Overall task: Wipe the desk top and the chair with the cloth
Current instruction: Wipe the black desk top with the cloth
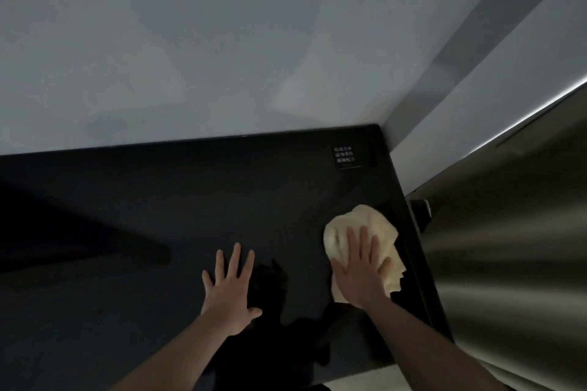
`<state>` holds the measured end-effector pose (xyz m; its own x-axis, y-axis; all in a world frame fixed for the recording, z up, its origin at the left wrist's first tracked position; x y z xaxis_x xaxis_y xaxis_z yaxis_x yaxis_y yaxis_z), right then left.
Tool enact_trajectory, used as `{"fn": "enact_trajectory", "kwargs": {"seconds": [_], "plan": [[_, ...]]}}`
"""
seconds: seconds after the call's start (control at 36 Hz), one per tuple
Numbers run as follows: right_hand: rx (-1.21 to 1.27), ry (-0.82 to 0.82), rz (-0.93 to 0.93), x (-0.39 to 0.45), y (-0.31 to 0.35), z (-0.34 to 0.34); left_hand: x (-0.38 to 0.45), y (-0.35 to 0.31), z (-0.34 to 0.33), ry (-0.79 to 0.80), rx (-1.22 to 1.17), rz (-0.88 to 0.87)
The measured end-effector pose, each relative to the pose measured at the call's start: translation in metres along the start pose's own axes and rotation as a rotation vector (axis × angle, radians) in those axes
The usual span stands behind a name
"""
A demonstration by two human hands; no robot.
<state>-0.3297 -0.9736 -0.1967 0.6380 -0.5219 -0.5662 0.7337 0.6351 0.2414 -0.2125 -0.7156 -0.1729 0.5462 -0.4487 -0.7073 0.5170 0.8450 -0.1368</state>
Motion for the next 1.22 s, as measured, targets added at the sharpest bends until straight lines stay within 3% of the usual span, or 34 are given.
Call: {"fn": "enact_trajectory", "kwargs": {"seconds": [0.17, 0.33, 0.64, 0.86, 1.03, 1.22], "plan": [[0.038, -0.020, -0.080, 0.028, -0.053, 0.029, 0.004, -0.009, 0.001, 0.033, -0.029, 0.052], [0.047, -0.049, -0.124, 0.034, -0.065, 0.040, 0.005, -0.010, 0.000, 0.028, -0.050, 0.065], [0.084, -0.116, -0.187, 0.005, -0.006, 0.011, -0.030, 0.046, -0.006, -0.011, -0.059, 0.021], [0.114, -0.009, -0.151, -0.037, 0.081, -0.053, -0.036, 0.114, 0.004, 0.050, 0.006, -0.008], [0.077, 0.085, -0.132, -0.036, 0.058, -0.040, -0.031, 0.119, 0.004, 0.045, 0.025, -0.036], [0.102, 0.045, -0.142, -0.012, 0.026, -0.001, -0.025, 0.107, 0.000, 0.037, -0.012, 0.026]]}}
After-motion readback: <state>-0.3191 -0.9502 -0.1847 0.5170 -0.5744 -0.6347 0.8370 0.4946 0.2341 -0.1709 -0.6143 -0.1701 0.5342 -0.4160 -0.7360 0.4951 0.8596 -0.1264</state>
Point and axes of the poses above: each hand's wrist, its own x-axis towards the middle knuckle, its own z-axis out of the back of the hand, y = z × x, the point moved 1 cm from there along x, towards the middle knuckle, and after that the axes turned 2 degrees about x, right-handed, at the moved point
